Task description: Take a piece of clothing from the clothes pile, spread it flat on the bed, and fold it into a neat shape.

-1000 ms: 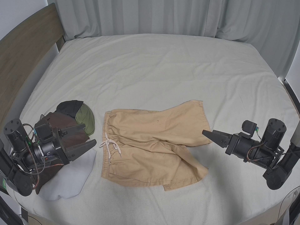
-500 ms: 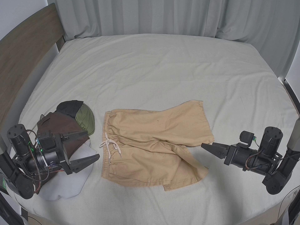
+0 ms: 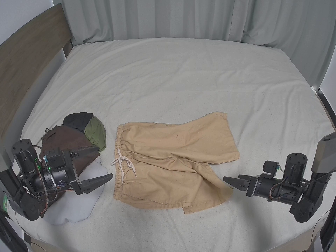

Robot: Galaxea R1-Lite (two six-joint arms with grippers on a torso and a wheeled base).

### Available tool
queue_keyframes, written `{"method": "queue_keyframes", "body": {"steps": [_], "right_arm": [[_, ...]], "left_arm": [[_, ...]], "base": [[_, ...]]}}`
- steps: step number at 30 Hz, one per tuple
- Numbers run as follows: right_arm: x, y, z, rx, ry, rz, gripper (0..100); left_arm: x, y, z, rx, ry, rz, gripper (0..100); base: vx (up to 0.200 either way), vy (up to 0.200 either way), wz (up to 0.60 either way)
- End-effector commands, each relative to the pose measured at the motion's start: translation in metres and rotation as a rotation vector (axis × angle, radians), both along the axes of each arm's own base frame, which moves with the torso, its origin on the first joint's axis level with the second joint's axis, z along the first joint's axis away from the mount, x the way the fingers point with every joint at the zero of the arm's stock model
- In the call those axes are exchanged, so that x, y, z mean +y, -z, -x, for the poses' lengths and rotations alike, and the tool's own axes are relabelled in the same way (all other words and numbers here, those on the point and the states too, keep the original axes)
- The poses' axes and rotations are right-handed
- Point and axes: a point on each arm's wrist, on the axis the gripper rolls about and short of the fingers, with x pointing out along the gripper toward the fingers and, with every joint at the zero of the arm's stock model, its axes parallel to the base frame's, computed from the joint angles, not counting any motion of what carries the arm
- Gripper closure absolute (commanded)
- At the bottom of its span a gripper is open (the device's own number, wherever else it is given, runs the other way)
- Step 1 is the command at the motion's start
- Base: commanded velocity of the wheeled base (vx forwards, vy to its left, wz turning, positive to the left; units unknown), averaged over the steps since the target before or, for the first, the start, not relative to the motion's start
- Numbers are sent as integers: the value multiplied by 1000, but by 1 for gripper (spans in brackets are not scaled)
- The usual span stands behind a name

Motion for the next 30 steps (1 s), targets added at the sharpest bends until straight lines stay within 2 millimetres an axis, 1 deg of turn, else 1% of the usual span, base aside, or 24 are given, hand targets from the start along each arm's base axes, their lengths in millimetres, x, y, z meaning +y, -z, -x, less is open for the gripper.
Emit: {"method": "queue_keyframes", "body": {"steps": [1,3,5,9,16,20,27,29,30], "right_arm": [[0,18,0,72,3,24,0],[0,21,1,88,2,30,0],[0,35,1,141,4,46,0],[-1,49,-1,190,11,62,0],[0,61,-1,233,12,76,0],[1,61,-2,235,12,68,0],[6,70,-14,288,45,-1,0],[6,71,-14,291,46,-2,0],[11,72,-19,299,55,-32,0]], "left_arm": [[0,4,-1,16,-3,0,0],[1,4,-2,18,-4,-1,0],[1,5,-1,20,-4,-2,0],[1,4,-2,18,-4,-1,0],[1,5,-2,21,-6,0,0],[1,5,-2,24,-6,0,0],[1,6,-1,24,-8,-1,0],[1,6,-2,27,-6,-1,0],[1,6,-2,27,-6,-1,0]], "base": [[0,0,0],[0,0,0],[0,0,0],[0,0,0],[0,0,0],[0,0,0],[0,0,0],[0,0,0],[0,0,0]]}}
